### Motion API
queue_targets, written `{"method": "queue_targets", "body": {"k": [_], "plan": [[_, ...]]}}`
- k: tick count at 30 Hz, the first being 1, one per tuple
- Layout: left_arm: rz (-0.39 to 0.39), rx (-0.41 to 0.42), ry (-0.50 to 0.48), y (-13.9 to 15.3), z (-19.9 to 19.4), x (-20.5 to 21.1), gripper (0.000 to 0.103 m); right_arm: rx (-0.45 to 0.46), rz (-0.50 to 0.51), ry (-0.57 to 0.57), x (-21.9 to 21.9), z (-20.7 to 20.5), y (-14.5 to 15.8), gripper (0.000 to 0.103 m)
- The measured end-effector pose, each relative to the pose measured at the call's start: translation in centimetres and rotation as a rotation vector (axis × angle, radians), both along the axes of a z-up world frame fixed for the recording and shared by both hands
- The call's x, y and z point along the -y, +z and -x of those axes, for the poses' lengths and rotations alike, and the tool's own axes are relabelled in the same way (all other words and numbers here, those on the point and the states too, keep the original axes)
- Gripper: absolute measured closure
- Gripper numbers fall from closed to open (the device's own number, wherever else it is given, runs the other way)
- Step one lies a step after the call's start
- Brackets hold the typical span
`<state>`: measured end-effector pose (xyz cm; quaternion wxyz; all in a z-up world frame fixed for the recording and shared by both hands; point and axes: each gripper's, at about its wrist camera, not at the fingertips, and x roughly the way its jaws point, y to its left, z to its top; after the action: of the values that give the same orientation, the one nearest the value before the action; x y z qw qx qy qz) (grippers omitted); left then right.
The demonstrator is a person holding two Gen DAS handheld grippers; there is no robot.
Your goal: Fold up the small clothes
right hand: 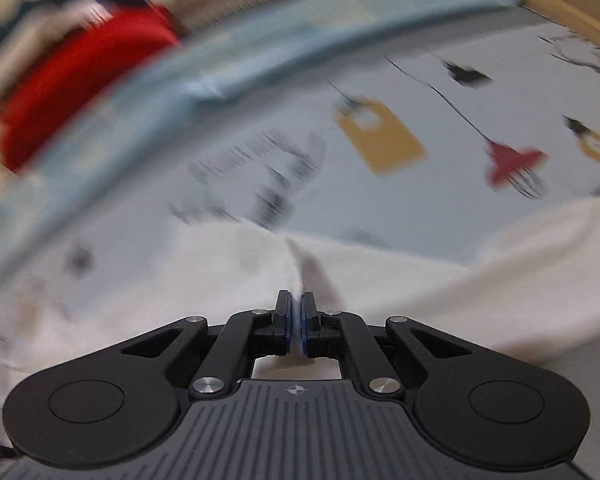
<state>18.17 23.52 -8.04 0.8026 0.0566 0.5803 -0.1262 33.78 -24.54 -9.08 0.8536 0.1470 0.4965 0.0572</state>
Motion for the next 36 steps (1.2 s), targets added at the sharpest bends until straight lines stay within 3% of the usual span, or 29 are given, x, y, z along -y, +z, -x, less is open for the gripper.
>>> {"method": "queue_targets", "body": {"k": [2, 3, 5, 7, 8, 10, 15, 17, 20, 21, 23, 25, 26, 28, 30, 32, 34, 36], "plan": [[0.064, 0.022, 0.036, 0.3, -0.2, -0.5, 0.087, -0.073, 0.162, -0.018, -0.2, 0.1, -2.3, 0.098], [0.140, 0.049, 0.094, 0.9, -0.5, -1.6, 0.087, -0.061, 0.178, -0.026, 0.0, 0.2, -2.4, 0.098], [0.271, 0.113, 0.226, 1.9, -1.2, -4.2, 0.086, 0.020, 0.144, -0.079, 0.7, 0.5, -0.7, 0.098], [0.340, 0.197, 0.401, 2.7, -1.8, -6.8, 0.080, 0.123, 0.108, -0.086, 0.7, 1.1, 1.5, 0.092], [0.387, 0.214, 0.517, 2.4, -2.0, -8.2, 0.079, 0.159, 0.110, -0.071, 0.4, 1.4, 2.2, 0.086], [0.465, 0.177, 0.671, 1.3, -2.7, -9.8, 0.079, 0.179, 0.102, -0.021, -0.6, 1.7, 2.2, 0.083], [0.612, 0.136, 0.875, -1.2, -4.0, -10.9, 0.075, 0.039, -0.008, 0.147, -3.2, 1.9, -0.1, 0.083], [0.653, 0.131, 0.936, -2.0, -4.5, -11.1, 0.067, -0.018, 0.003, 0.184, -4.2, 1.9, -0.9, 0.083], [0.688, 0.115, 0.993, -2.8, -5.5, -11.3, 0.065, -0.049, 0.054, 0.236, -5.9, 2.4, -1.6, 0.083], [0.695, 0.106, 1.005, -3.1, -5.8, -11.4, 0.065, -0.051, 0.071, 0.253, -6.1, 2.4, -1.8, 0.083], [0.628, 0.097, 1.016, -3.2, -6.7, -11.5, 0.066, -0.047, 0.098, 0.277, -6.5, 2.9, -2.0, 0.083], [0.529, 0.103, 0.990, -3.1, -7.4, -11.1, 0.096, -0.047, 0.111, 0.293, -6.6, 2.9, -2.1, 0.083], [0.457, 0.127, 0.977, -2.7, -7.7, -10.8, 0.097, -0.046, 0.115, 0.299, -6.7, 3.0, -2.1, 0.083], [0.326, 0.267, 0.911, -0.9, -8.2, -10.2, 0.103, -0.047, 0.120, 0.310, -6.8, 2.5, -2.3, 0.083], [0.246, 0.395, 0.897, 0.7, -8.4, -10.0, 0.103, -0.045, 0.125, 0.319, -6.9, 2.1, -2.4, 0.083], [0.263, 0.451, 0.894, 1.5, -8.1, -10.3, 0.103, -0.040, 0.142, 0.323, -7.1, 2.2, -2.5, 0.083], [0.322, 0.407, 0.863, 2.1, -8.1, -10.4, 0.102, -0.038, 0.138, 0.317, -7.0, 2.2, -2.4, 0.083], [0.326, 0.342, 0.786, 2.7, -8.1, -9.4, 0.102, -0.025, 0.135, 0.302, -6.8, 2.2, -2.2, 0.083]]}}
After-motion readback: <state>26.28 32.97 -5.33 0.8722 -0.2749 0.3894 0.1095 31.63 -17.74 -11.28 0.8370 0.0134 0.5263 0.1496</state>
